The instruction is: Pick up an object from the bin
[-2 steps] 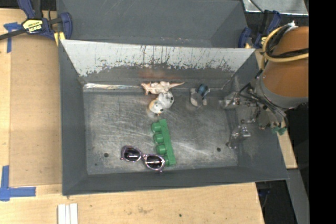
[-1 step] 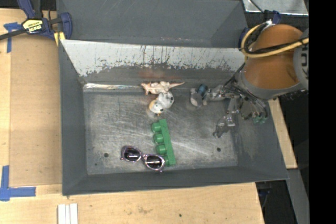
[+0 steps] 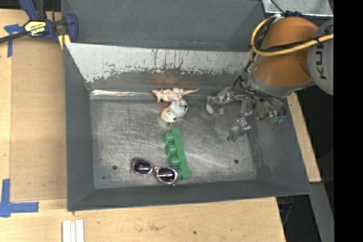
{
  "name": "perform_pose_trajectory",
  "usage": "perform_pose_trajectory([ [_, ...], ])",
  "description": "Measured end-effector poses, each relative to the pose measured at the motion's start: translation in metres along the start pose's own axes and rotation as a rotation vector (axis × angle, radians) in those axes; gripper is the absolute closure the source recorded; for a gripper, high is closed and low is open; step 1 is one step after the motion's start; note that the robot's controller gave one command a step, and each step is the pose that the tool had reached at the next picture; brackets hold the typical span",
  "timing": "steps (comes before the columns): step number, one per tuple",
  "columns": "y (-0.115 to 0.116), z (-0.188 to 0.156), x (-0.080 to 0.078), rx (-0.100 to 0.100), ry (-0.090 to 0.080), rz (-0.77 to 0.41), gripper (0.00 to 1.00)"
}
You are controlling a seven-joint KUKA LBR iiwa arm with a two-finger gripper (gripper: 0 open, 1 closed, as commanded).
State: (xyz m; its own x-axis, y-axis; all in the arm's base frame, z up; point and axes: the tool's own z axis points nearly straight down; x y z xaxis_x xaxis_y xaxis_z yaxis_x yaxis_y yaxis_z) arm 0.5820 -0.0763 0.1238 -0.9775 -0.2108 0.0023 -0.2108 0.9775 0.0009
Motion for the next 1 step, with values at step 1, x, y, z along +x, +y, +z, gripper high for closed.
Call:
perform_pose_trajectory([
  [1, -0.0163, 0.011, -0.0325, 0.002, -0.011, 0.14, 0.0],
])
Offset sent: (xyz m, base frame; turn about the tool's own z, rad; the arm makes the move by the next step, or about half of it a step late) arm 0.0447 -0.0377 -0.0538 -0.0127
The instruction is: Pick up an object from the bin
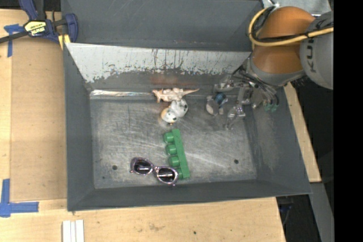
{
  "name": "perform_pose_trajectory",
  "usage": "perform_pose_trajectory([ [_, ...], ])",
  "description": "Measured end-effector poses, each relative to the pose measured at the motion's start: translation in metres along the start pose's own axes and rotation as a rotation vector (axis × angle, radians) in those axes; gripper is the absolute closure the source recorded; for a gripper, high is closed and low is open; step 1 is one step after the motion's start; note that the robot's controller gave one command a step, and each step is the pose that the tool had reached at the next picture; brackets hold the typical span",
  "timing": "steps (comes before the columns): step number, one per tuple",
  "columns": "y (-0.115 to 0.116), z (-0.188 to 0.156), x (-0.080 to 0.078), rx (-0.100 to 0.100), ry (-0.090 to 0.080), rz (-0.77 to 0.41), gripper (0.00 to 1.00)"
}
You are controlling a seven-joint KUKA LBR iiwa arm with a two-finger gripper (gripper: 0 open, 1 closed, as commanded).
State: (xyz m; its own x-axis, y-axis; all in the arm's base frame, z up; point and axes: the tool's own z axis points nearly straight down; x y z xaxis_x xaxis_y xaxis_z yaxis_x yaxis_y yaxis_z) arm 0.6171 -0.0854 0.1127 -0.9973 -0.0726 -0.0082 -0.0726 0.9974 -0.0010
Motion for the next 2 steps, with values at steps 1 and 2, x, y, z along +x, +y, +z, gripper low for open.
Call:
perform_pose_trajectory([
  [1, -0.0248, 0.0356, -0.0076, 0.0, 0.003, -0.145, 0.0],
  [2, -0.023, 0.0365, -0.0134, 0.004, -0.011, -0.031, 1.0],
])
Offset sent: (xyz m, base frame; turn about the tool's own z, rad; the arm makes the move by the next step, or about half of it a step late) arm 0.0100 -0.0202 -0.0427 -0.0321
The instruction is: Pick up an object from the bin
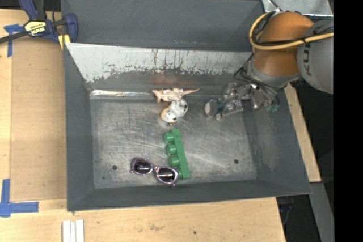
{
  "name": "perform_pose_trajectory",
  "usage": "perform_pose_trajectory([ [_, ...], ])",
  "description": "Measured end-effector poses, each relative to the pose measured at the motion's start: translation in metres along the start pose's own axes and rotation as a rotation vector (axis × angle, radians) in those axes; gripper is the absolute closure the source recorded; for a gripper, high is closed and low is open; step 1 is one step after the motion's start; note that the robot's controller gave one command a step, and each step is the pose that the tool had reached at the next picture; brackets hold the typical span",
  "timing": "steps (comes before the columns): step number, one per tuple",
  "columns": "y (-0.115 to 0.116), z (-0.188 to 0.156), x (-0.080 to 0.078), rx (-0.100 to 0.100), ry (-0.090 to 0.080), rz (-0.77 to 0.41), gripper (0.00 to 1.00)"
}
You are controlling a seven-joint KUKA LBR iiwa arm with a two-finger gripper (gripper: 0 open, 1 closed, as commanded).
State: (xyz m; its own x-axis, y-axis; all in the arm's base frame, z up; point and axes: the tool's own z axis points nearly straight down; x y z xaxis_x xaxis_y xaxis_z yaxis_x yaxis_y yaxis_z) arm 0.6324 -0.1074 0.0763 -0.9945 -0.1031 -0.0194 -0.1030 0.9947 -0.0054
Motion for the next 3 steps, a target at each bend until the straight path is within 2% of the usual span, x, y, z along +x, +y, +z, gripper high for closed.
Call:
perform_pose_trajectory([
  [1, 0.0, 0.0, 0.0, 0.0, 0.0, -0.001, 1.0],
  [2, -0.001, -0.017, -0.002, -0.003, 0.011, 0.0, 1.0],
  [3, -0.001, -0.017, -0.002, -0.004, 0.012, -0.001, 1.0],
])
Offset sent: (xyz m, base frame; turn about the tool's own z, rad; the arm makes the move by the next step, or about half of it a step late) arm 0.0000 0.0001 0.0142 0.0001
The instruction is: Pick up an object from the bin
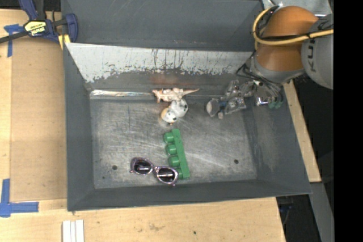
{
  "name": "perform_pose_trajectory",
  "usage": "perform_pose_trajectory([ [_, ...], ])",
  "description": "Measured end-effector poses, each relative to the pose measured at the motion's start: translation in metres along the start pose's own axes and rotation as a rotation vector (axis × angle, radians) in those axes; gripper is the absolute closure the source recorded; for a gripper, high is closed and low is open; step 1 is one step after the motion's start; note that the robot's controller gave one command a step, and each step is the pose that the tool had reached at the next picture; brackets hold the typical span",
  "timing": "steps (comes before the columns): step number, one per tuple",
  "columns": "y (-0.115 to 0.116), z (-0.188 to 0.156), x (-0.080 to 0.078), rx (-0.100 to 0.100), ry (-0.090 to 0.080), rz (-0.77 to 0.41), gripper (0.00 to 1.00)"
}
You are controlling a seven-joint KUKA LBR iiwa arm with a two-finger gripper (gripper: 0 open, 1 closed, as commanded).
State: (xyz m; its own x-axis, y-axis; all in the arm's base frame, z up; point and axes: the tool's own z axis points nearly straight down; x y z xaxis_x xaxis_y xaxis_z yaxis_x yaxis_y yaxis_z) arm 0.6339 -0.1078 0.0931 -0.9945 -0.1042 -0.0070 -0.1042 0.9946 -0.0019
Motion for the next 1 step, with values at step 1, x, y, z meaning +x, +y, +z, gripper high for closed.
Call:
perform_pose_trajectory([
  [1, -0.0013, -0.0822, -0.0043, 0.002, -0.007, 0.0, 1.0],
])
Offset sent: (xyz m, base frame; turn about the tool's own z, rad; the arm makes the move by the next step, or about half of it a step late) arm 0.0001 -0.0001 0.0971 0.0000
